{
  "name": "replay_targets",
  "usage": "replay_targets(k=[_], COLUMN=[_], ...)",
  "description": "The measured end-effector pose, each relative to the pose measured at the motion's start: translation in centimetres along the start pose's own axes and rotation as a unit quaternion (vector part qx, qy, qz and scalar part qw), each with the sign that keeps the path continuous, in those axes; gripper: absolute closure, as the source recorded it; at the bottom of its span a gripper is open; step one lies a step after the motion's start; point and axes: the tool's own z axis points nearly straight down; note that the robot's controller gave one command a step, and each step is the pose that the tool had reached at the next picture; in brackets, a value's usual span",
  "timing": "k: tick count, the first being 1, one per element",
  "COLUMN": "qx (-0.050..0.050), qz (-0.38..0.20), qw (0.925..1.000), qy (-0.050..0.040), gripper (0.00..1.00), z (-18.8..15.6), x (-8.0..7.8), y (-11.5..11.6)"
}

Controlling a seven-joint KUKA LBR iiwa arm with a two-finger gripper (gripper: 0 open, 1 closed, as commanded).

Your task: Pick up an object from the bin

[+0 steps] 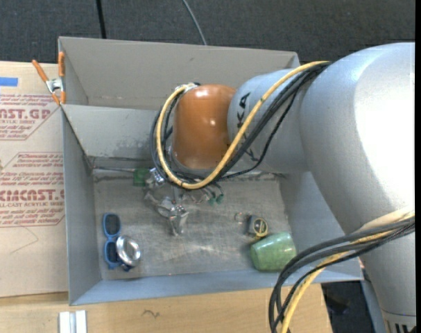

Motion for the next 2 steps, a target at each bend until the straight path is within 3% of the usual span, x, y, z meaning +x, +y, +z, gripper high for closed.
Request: replay_targets(k=[1, 2], qx=[0.000, -0.001], qz=[0.089, 0.090], qw=[0.9960, 0.9960], qy=[0.0050, 0.0047], gripper=[0.00, 0.00], z=[-1.1, -0.7], x=[2.4, 0.5], y=[-2.4, -1.0])
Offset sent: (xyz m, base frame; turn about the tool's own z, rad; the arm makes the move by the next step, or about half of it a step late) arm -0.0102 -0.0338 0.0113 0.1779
